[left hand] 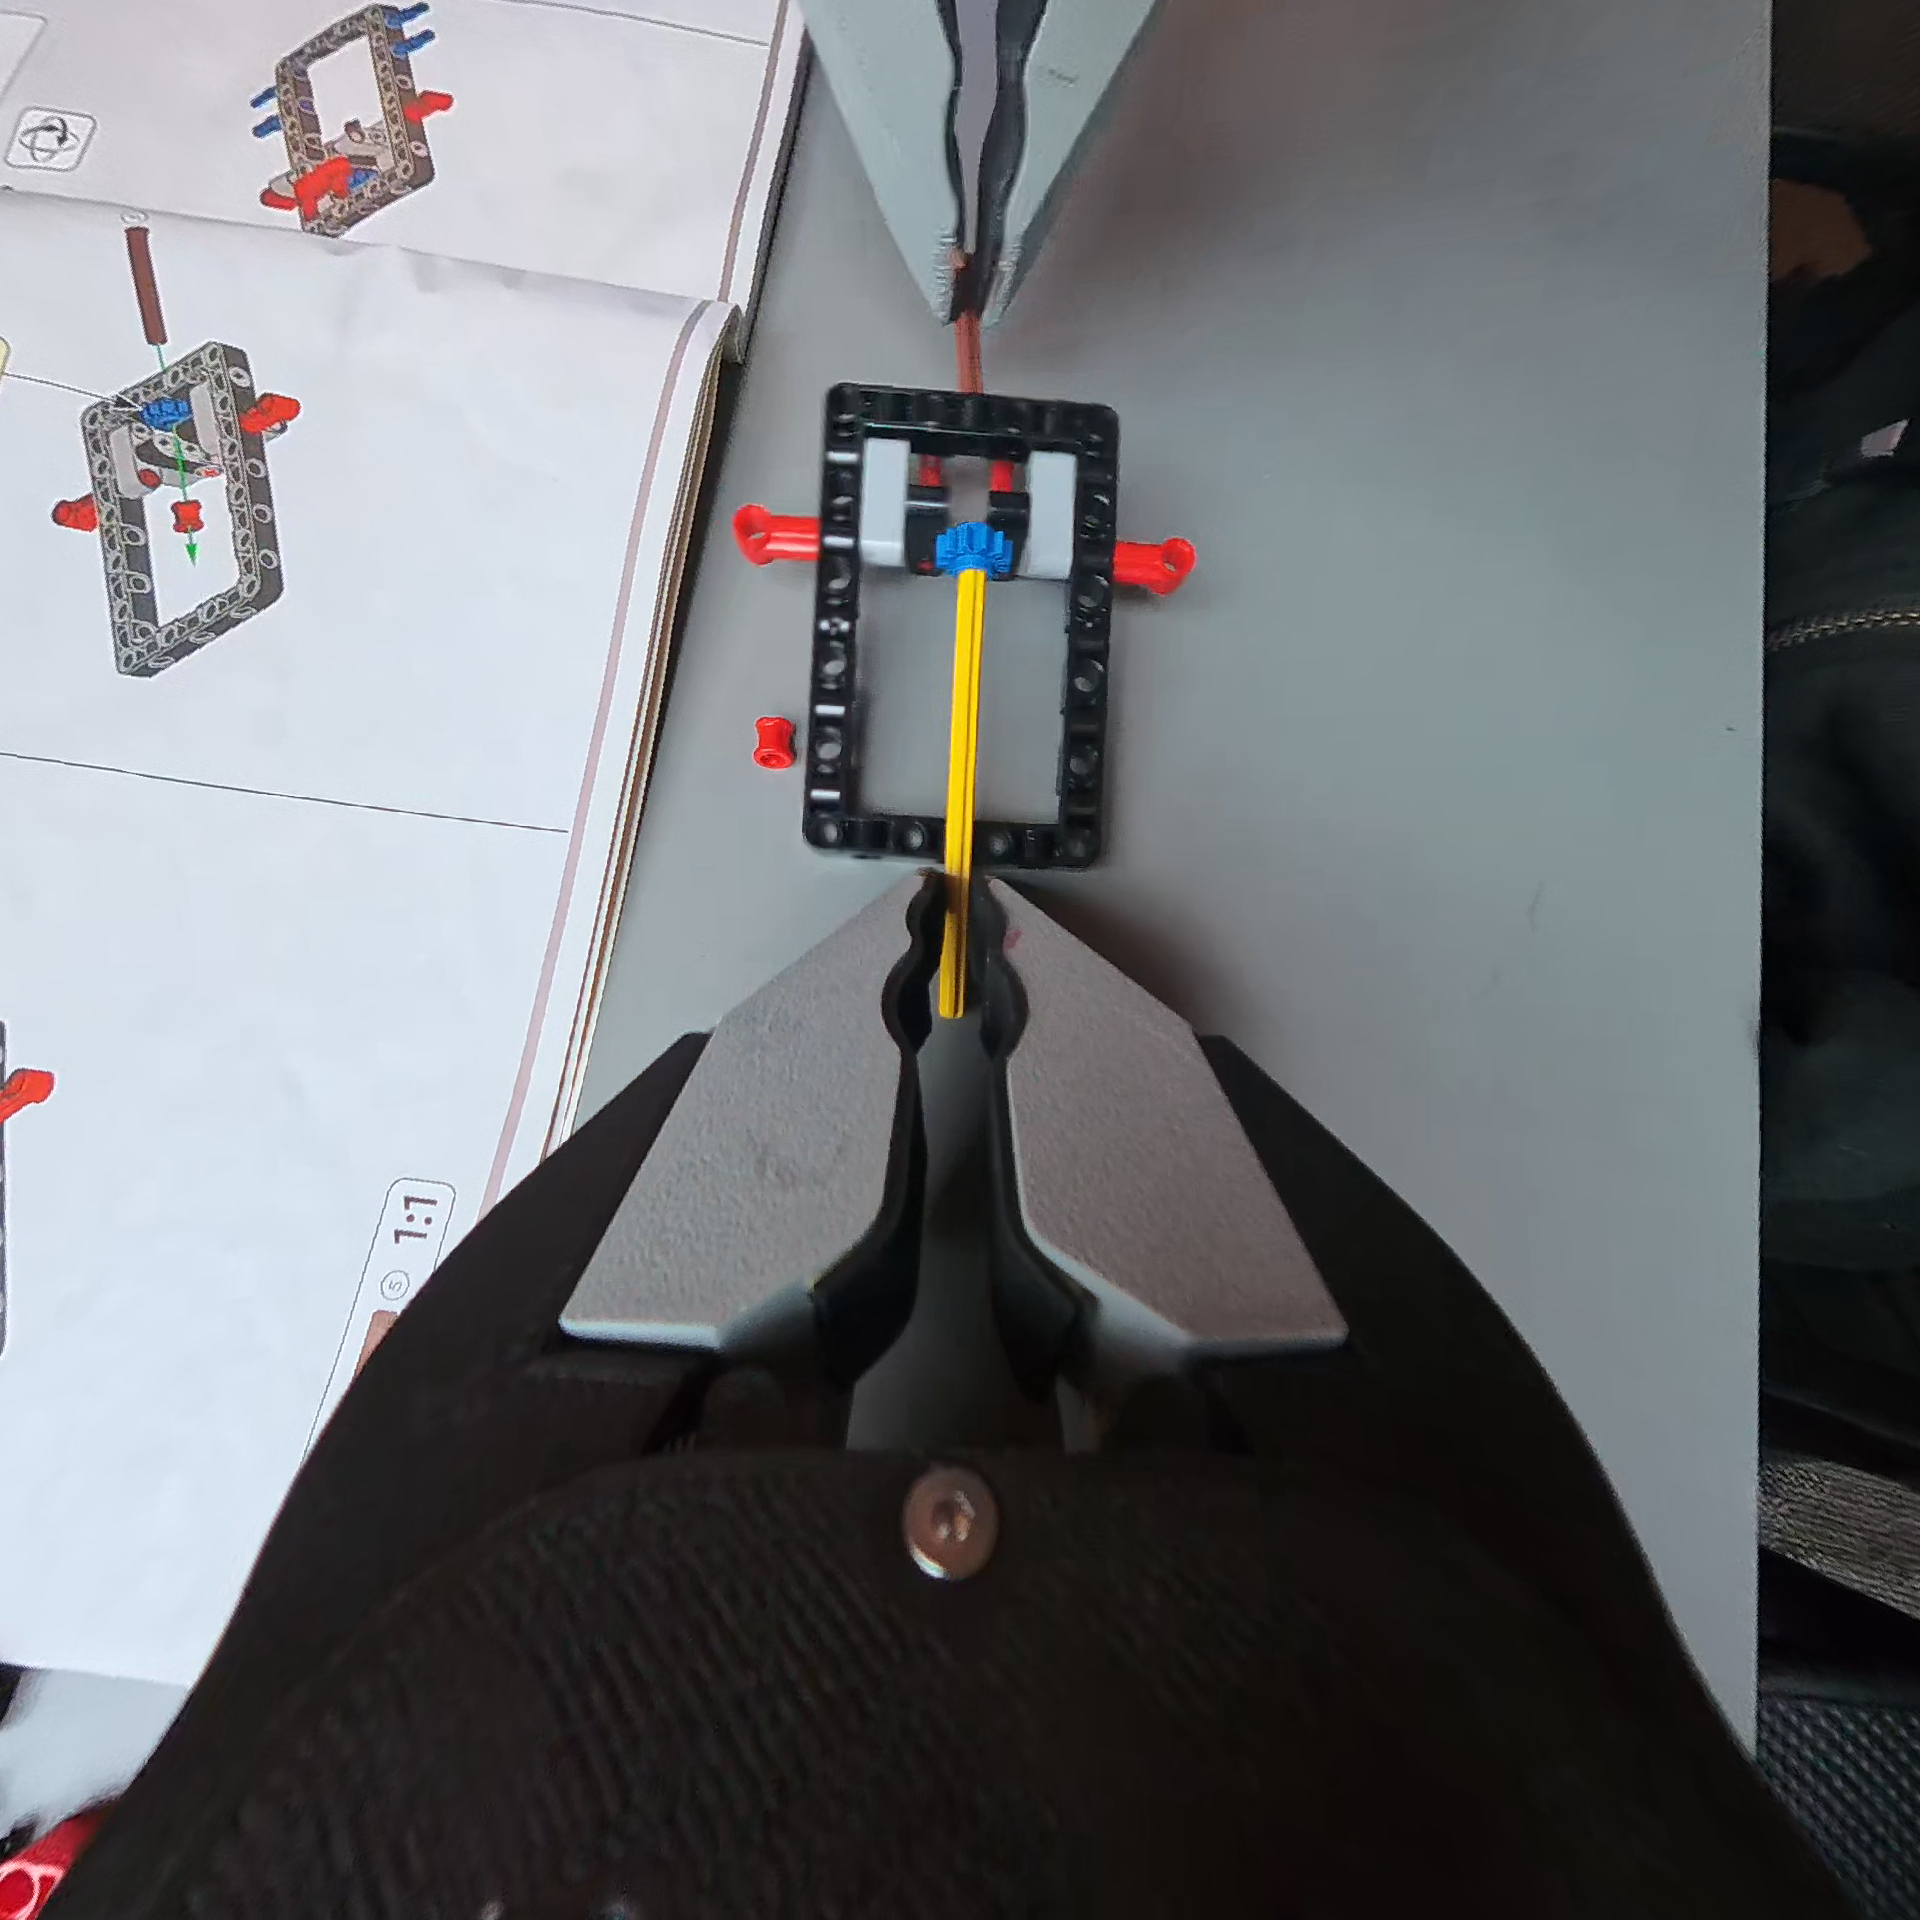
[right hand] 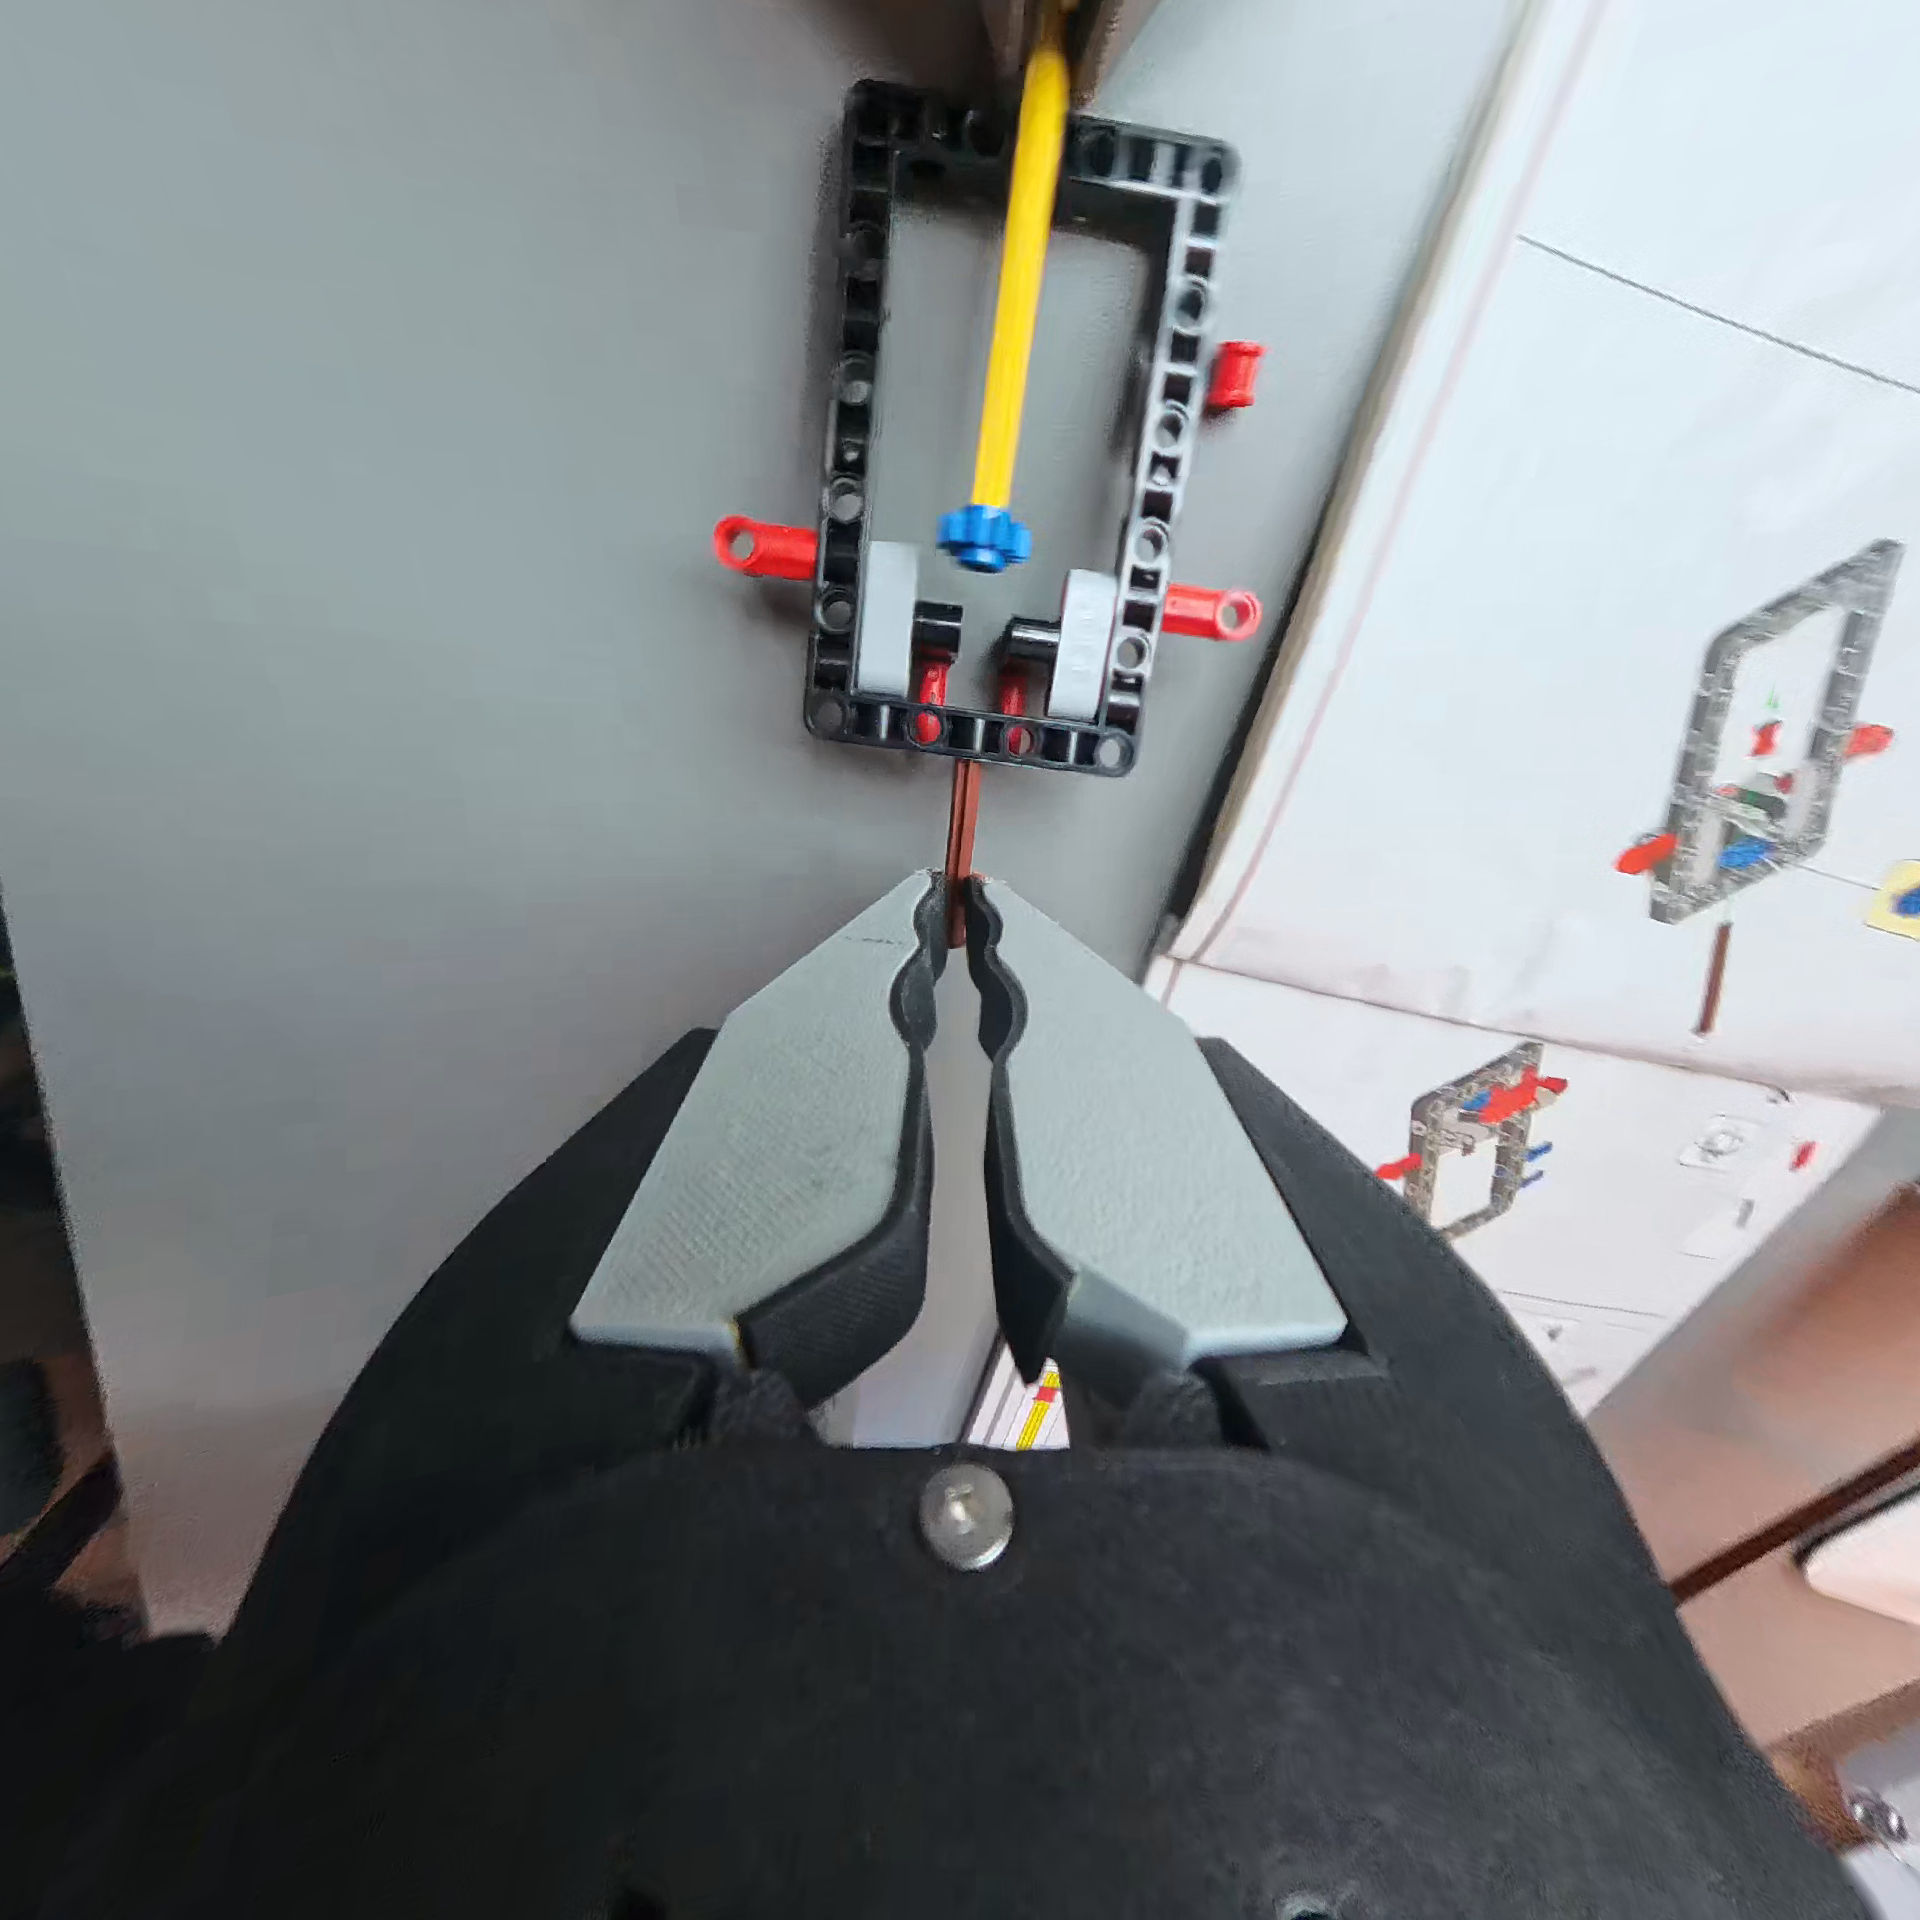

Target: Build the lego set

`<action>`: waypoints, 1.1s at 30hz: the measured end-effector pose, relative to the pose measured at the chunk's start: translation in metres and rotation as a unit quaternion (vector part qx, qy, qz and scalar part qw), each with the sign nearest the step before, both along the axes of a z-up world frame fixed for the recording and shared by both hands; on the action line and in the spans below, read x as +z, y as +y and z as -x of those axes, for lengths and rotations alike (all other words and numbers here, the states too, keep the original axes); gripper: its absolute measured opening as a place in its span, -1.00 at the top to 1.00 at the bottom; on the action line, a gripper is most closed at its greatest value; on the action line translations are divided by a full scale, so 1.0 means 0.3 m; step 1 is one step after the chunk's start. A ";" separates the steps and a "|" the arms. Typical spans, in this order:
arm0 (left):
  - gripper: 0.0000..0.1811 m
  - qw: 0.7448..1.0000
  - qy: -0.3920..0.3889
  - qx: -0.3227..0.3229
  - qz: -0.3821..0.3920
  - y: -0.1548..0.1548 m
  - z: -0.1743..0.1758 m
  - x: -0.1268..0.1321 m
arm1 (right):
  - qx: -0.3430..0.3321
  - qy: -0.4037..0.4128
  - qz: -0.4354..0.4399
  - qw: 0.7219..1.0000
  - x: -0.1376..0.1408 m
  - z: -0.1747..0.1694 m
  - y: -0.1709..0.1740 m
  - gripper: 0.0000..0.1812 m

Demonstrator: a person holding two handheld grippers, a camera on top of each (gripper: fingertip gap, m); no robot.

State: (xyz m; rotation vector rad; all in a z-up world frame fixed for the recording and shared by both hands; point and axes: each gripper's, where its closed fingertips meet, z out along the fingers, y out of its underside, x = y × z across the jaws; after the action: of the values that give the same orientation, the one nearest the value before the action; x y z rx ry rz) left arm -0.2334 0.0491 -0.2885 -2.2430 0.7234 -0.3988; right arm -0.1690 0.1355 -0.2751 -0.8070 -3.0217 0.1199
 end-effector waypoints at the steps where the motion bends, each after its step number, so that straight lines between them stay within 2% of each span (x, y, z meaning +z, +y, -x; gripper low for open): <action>1: 0.97 1.000 0.002 0.000 -0.001 0.001 0.000 -0.001 | 0.016 -0.008 -0.004 1.000 0.000 -0.008 0.000 1.00; 4: 0.97 1.000 -0.002 -0.002 0.001 0.003 -0.003 0.000 | 0.033 -0.027 -0.026 0.999 0.003 -0.008 0.002 1.00; 13: 0.98 1.000 -0.006 -0.004 0.003 0.005 -0.007 0.001 | -0.025 -0.087 -0.026 0.996 0.005 -0.019 -0.009 1.00; 17: 0.97 1.000 -0.006 -0.005 0.003 0.004 -0.008 0.001 | 0.007 -0.059 -0.014 0.998 0.003 -0.019 -0.011 1.00; 24: 0.97 1.000 -0.004 -0.004 0.000 0.004 -0.009 0.001 | -0.005 0.006 0.099 0.995 0.001 -0.015 -0.016 1.00; 33: 0.97 1.000 -0.004 -0.007 0.000 0.001 -0.015 0.000 | -0.014 0.014 0.097 0.995 -0.005 -0.015 -0.009 1.00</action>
State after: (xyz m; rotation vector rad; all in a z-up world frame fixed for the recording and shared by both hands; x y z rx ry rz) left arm -0.2288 0.0494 -0.2885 -2.2364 0.7365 -0.4137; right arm -0.1646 0.1328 -0.2766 -0.8514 -3.0051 0.4270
